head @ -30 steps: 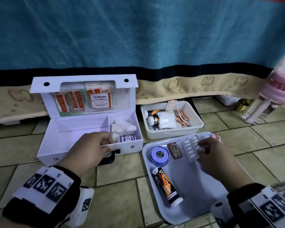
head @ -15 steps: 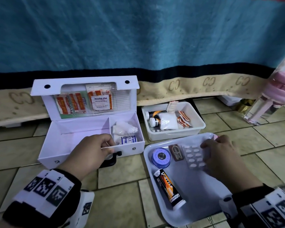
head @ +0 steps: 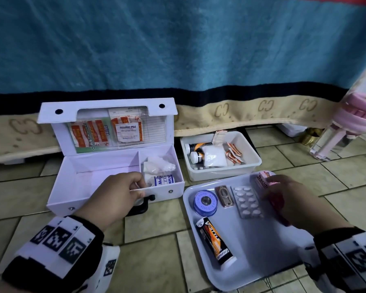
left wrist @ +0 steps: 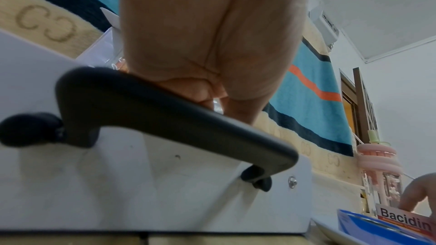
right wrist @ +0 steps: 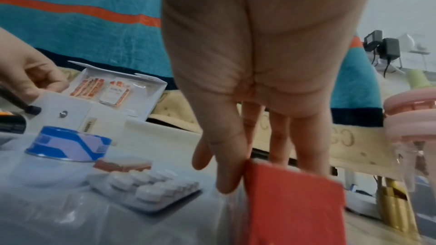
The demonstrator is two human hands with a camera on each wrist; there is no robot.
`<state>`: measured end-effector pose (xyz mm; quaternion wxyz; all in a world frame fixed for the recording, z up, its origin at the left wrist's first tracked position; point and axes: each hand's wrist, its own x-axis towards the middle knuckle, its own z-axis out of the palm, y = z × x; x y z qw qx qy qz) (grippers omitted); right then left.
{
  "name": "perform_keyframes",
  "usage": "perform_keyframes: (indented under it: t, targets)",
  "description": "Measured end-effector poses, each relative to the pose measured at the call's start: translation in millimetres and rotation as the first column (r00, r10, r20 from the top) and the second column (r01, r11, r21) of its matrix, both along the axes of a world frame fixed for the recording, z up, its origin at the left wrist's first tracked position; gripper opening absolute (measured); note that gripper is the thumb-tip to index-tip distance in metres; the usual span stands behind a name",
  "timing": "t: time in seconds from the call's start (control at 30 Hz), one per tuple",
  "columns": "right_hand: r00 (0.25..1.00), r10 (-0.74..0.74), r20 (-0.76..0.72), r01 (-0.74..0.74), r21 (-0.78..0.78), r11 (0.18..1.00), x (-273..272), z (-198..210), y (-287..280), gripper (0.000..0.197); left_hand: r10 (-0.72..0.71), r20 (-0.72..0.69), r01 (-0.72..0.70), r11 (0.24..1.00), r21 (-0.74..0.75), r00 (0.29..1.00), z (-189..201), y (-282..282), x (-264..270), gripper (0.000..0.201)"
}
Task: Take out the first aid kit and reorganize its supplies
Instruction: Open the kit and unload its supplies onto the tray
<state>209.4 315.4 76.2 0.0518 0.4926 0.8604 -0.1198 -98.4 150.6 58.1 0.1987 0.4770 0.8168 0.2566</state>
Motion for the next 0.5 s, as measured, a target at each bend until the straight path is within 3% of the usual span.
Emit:
perform_keyframes:
  t: [0.17, 0.23, 0.3, 0.4, 0.5]
  targets:
    - [0.995, 0.031, -0.099, -0.02, 0.114, 0.993, -20.8, 19.2, -1.9, 0.022, -0.055, 0.045, 0.055, 0.998, -0.005, 0.997, 4.2, -1.2, -2.4, 0.016]
    - [0.983, 0.116, -0.145, -0.105, 0.077, 0.991, -43.1, 36.5, -6.7, 0.026, -0.059, 0.051, 0.057, 0.998, 0.034, 0.997, 5.7, -7.1, -5.3, 0.028]
    - [0.956, 0.24, -0.166, -0.241, 0.013, 0.97, -73.2, 55.2, -15.3, 0.026, -0.033, -0.048, 0.034, 0.999, 0.025, 0.998, 6.1, -14.6, -13.4, 0.024]
    - [0.88, 0.423, -0.218, -0.447, -0.075, 0.891, -121.6, 66.1, -26.3, 0.023, -0.076, -0.198, 0.041, 0.983, -0.177, 0.977, 2.8, -25.0, -29.8, 0.018]
    - [0.85, 0.501, -0.166, -0.515, -0.056, 0.855, -163.5, 58.7, -29.2, 0.022, -0.178, -0.282, 0.075, 0.937, -0.341, 0.943, -2.2, -27.8, -34.8, 0.023]
